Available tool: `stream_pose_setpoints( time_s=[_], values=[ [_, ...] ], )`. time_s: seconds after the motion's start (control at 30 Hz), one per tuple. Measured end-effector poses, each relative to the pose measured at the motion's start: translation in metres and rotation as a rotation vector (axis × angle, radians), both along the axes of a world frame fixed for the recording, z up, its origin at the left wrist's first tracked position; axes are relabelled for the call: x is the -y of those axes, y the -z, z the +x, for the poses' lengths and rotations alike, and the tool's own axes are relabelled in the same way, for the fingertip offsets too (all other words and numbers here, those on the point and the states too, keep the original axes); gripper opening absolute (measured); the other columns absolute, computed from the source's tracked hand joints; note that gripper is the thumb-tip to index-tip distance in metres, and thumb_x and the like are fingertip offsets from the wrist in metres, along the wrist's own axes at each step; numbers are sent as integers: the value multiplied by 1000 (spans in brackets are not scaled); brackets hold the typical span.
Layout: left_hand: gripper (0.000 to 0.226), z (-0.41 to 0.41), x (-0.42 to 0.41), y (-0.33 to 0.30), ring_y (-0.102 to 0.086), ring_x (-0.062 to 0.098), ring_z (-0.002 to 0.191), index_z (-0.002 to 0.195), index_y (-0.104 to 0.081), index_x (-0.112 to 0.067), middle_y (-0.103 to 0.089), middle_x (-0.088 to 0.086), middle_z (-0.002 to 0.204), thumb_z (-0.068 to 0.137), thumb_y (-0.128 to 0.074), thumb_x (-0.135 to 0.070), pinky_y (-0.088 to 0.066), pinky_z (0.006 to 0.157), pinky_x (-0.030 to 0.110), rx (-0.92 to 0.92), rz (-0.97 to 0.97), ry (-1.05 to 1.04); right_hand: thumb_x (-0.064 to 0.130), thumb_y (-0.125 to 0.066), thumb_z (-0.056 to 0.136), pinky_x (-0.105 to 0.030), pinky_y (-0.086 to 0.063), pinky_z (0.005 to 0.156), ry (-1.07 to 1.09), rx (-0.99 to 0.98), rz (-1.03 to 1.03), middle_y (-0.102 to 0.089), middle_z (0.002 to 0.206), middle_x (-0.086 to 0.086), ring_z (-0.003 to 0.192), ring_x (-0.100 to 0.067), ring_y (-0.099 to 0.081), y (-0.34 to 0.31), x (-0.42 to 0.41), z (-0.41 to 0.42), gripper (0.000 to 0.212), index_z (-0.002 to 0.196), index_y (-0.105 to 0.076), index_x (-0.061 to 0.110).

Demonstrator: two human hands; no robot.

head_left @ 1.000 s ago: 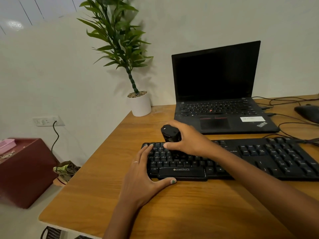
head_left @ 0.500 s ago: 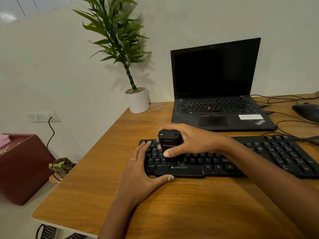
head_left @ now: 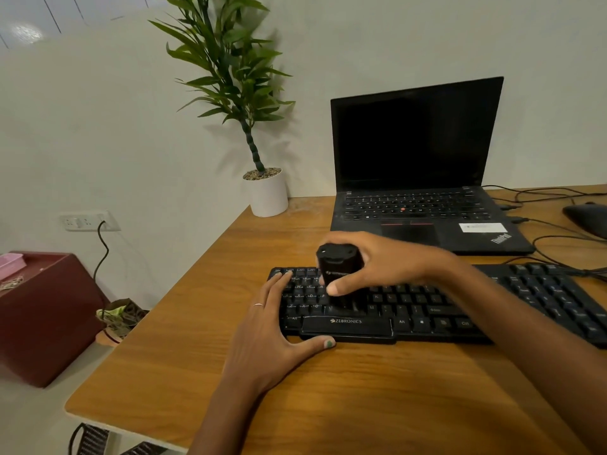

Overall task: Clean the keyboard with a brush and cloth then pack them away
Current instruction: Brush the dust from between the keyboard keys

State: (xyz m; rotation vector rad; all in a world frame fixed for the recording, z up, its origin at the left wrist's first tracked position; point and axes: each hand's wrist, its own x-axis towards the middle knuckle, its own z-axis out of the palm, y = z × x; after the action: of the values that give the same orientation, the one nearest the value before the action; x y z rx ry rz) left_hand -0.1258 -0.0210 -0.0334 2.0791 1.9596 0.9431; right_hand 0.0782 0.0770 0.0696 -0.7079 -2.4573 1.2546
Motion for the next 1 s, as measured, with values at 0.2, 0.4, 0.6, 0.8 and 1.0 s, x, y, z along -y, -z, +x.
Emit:
stream_pose_setpoints(
  time_s=[0.2,0.4,0.6,0.8,1.0],
  values=[
    [111,1,0,0,-38,4,127,148,-13,-47,-20,-25,153,55,-57,-90,-39,92,22,0,2,13,19,-73,81,-18,-49,82,9,-51,27,-63,100,11,95,-2,-61,10,8,-11,30,105,-56,26],
    [113,1,0,-1,-39,3,124,148,-14,-45,-22,-24,152,53,-56,-90,-39,91,22,13,-7,1,16,-74,80,-46,-51,91,20,1,-7,-64,108,-10,101,-21,-64,0,1,2,31,106,-56,16],
    [112,1,0,-1,-40,4,126,147,-13,-46,-25,-23,151,54,-56,-91,-41,92,23,18,-14,8,13,-73,80,-46,-51,91,-119,62,-15,-64,110,-6,104,-19,-62,-4,9,1,34,109,-56,13],
    [107,2,2,-2,-40,0,122,144,-13,-51,-26,-27,148,56,-60,-88,-39,85,16,41,-5,30,12,-71,82,-43,-50,94,-64,-88,-35,-63,112,-7,105,-18,-62,9,15,-15,35,112,-54,14],
    [112,3,1,-3,-36,2,126,146,-9,-47,-23,-23,150,54,-58,-88,-38,94,23,26,-29,5,6,-72,79,-49,-51,91,-173,293,-34,-65,108,-8,102,-19,-64,-22,-10,36,34,108,-55,10]
  ],
)
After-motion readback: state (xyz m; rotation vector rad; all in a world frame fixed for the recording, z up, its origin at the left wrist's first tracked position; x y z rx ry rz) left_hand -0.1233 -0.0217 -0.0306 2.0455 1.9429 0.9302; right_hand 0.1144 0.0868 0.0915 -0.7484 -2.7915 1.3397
